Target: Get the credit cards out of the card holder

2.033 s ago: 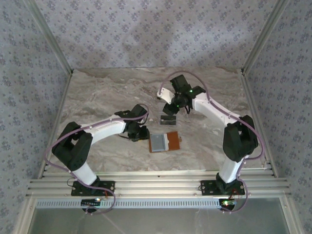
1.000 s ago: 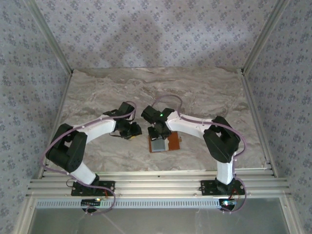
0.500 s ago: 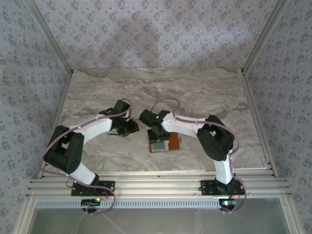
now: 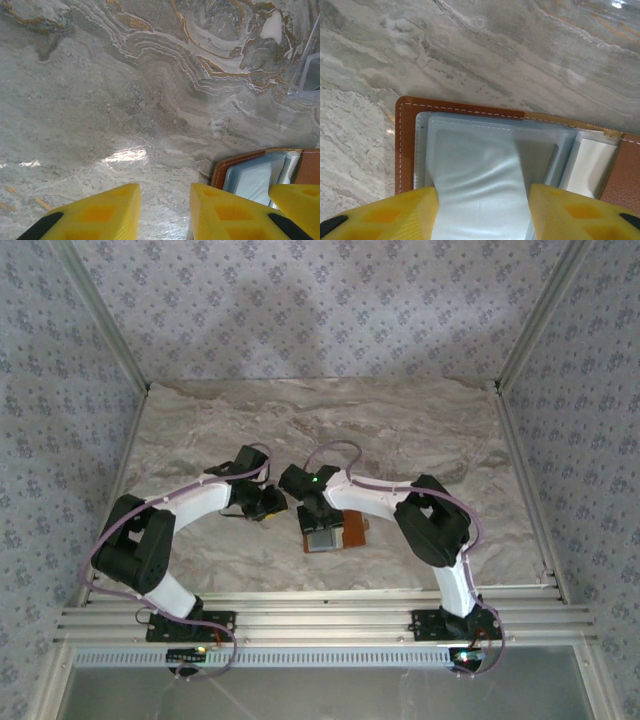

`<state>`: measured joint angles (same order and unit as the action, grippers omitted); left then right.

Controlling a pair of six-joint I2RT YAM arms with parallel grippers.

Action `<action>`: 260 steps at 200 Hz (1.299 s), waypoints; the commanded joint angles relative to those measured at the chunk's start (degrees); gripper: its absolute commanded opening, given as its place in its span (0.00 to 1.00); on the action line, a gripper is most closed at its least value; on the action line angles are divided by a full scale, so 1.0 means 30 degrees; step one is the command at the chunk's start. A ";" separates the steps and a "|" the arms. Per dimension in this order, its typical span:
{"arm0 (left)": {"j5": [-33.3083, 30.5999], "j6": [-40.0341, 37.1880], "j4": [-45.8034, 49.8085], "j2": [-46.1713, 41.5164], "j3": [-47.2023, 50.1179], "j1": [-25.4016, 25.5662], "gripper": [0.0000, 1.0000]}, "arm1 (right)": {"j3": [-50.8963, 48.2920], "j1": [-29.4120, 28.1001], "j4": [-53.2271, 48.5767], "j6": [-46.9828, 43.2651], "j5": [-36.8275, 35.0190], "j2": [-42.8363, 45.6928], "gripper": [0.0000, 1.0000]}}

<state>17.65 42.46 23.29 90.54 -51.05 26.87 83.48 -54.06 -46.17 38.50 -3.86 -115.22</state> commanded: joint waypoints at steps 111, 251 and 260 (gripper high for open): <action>0.1111 -0.0375 0.0088 0.0979 -0.1137 0.0983 0.33 | 0.0395 -0.0345 -0.0731 0.0615 -0.0258 0.0474 0.08; 0.2495 0.0729 -0.0614 0.1917 -0.1031 0.2783 0.26 | -0.2408 0.0502 0.0527 0.0951 -0.0380 0.3227 0.24; 0.2492 0.0730 -0.0586 0.1993 -0.1023 0.2790 0.25 | -0.2471 0.0502 0.0229 0.0937 -0.0697 0.3294 0.26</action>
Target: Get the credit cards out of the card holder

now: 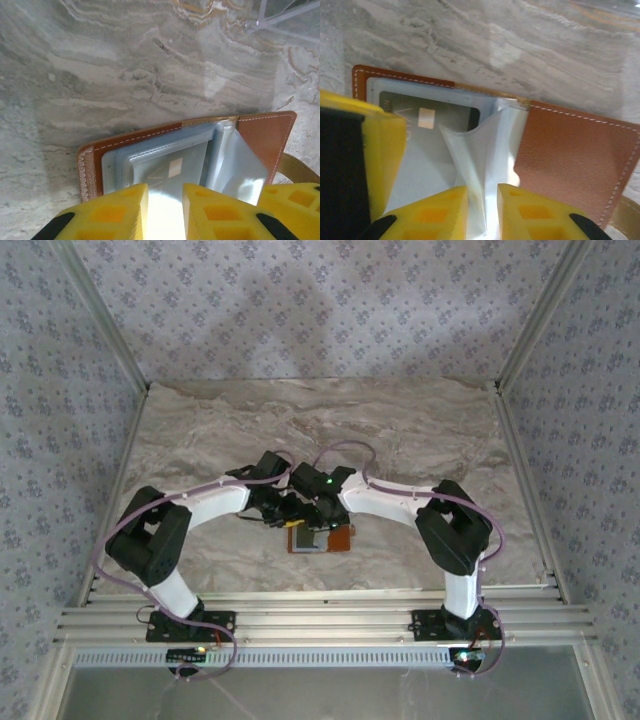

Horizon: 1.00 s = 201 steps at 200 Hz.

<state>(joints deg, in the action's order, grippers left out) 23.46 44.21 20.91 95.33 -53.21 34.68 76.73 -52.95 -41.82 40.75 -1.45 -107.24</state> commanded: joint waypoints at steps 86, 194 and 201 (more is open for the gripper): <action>-0.0125 -0.0382 0.1221 0.0410 -0.0632 0.0161 0.25 | -0.0099 0.0219 -0.4985 0.0482 -0.5861 0.2099 0.39; -0.0928 -0.0731 0.1834 -0.0382 -0.0226 0.0006 0.24 | -0.1432 0.0262 0.4009 0.1332 0.3523 0.3673 0.40; -0.1005 -0.0710 0.1917 -0.0451 -0.0179 -0.0030 0.24 | -0.1614 0.0377 0.4393 0.1472 0.3808 0.3368 0.39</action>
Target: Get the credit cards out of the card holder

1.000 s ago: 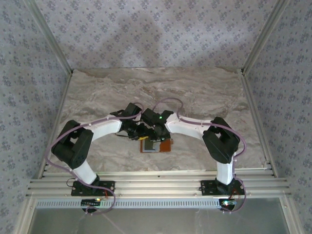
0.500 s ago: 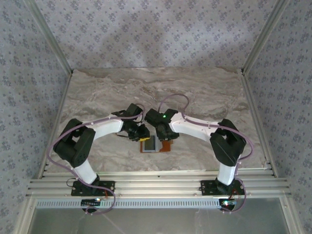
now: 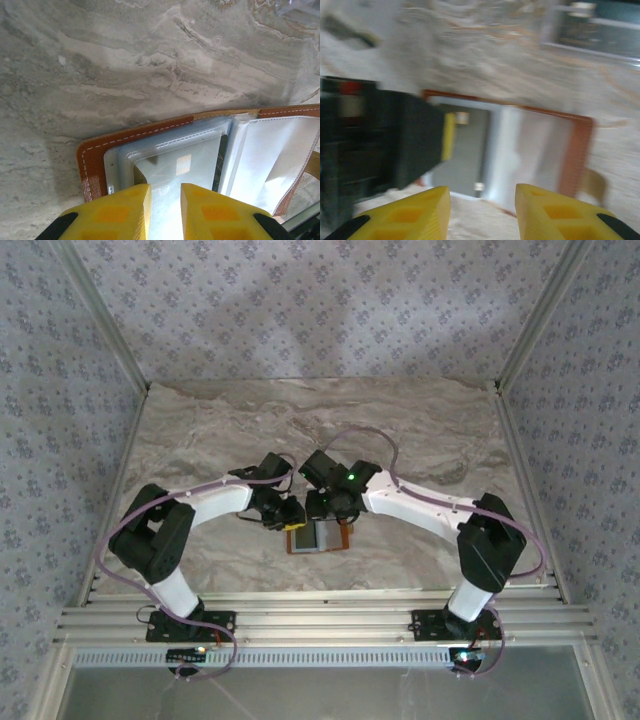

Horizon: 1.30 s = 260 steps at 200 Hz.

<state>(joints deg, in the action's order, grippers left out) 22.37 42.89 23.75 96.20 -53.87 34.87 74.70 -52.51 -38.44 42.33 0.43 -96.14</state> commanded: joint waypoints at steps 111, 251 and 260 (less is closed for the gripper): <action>-0.0777 -0.0328 0.1365 -0.1476 0.0560 -0.0228 0.24 | -0.4754 0.2842 0.4285 0.0351 0.3157 -0.2269 0.37; -0.1074 -0.0072 0.2223 -0.0573 -0.1470 0.0621 0.24 | -0.4721 0.3139 0.4647 0.0075 0.4323 0.0553 0.35; -0.1099 -0.0067 0.2485 -0.0574 -0.1731 0.0830 0.24 | -0.4605 0.3223 0.5066 0.0074 0.4958 0.0345 0.36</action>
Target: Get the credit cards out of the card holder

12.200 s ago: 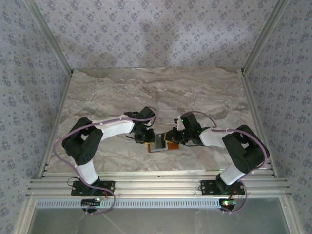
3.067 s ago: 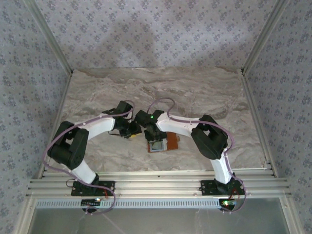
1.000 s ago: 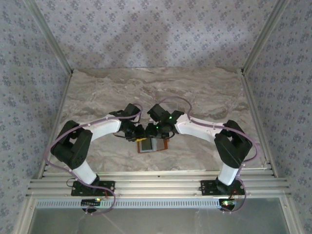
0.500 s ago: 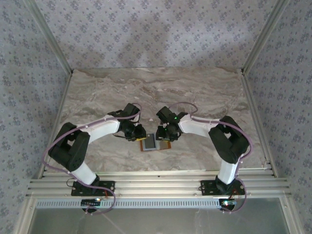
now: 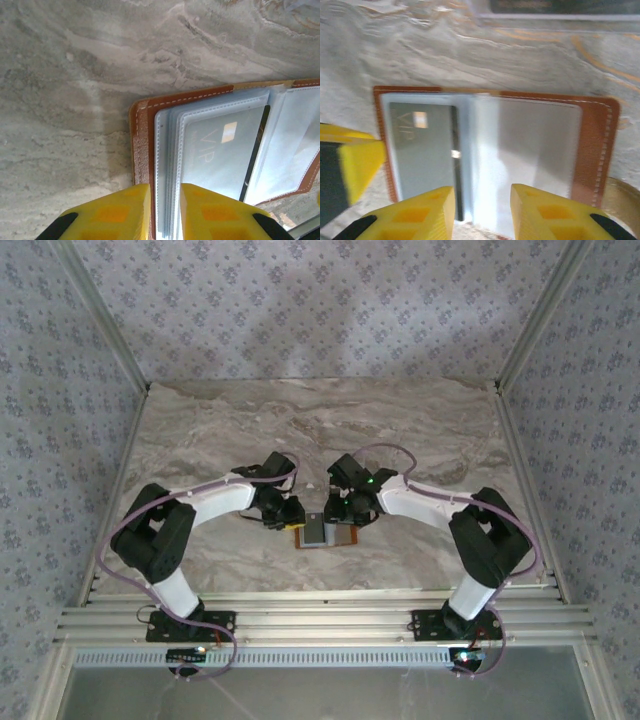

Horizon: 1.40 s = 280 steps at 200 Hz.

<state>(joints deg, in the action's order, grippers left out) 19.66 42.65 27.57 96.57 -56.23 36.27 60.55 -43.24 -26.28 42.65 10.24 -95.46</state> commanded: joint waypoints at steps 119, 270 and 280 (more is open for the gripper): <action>-0.0449 -0.0567 0.1251 0.1177 -0.1018 0.0760 0.23 | 0.0237 0.0138 0.2555 -0.0445 0.2833 -0.2541 0.26; -0.1016 -0.0750 0.1471 0.1706 -0.0752 0.0756 0.18 | -0.0138 0.0088 0.2664 -0.0801 0.2490 -0.2690 0.20; -0.1016 -0.0749 0.1421 0.1727 -0.0718 0.0757 0.18 | -0.0219 0.0088 0.2767 -0.0771 0.2559 -0.2750 0.20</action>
<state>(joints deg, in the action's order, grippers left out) 18.22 40.95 30.00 100.09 -59.22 38.52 60.62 -42.98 -18.57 40.88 17.39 -102.72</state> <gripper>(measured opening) 0.181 0.202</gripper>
